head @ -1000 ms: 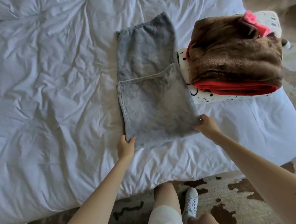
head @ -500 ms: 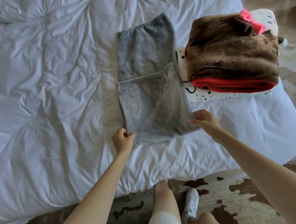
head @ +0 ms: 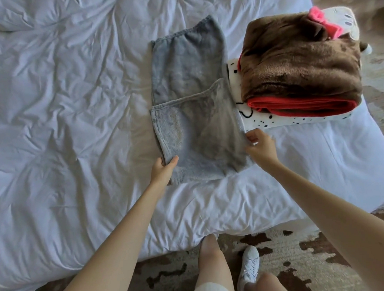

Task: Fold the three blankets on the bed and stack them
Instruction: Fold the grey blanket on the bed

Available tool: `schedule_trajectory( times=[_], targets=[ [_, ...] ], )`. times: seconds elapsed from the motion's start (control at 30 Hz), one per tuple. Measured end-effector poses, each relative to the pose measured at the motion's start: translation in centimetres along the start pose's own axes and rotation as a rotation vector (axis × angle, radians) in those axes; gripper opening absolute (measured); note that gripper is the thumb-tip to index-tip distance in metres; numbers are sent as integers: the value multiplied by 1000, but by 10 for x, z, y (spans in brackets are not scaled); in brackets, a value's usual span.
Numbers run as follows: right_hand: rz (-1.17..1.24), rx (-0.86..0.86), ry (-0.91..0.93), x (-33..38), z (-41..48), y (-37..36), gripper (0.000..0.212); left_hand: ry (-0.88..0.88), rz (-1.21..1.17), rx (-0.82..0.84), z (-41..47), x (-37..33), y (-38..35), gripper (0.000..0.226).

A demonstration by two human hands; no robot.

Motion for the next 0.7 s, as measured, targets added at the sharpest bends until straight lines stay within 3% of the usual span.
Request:
schedule_trajectory(
  times=[0.07, 0.13, 0.17, 0.27, 0.4, 0.53, 0.6, 0.7],
  targets=[
    [-18, 73, -43, 3, 4, -6, 28, -70, 47, 12, -1, -7, 1, 45],
    [-93, 107, -56, 5, 8, -11, 14, -99, 107, 30, -4, -11, 5, 45],
    [-59, 130, -84, 6, 7, -12, 5, -128, 125, 37, -5, -13, 8, 40],
    [234, 261, -236, -2, -5, -6, 11, -144, 54, -22, -12, -11, 19, 12],
    [339, 316, -331, -34, -32, 21, 14, -44, -53, -102, -29, 8, 34, 14],
    [210, 299, -441, -94, -61, 29, 12, 54, -6, -9, -58, 42, 35, 17],
    [51, 386, -460, -118, -72, 22, 14, 88, 5, 97, -72, 60, 30, 8],
    [-34, 511, -417, -126, -83, 10, 7, 106, -55, 178, -82, 79, 22, 25]
  ],
)
Point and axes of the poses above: each hand's wrist, its own z-axis towards the middle knuckle, its own y-axis out of the back of the hand, x = y × z, the point moved 6 cm from there along z, towards the middle knuckle, and after that the axes turned 12 degrees about -y, right-handed, at the moved point
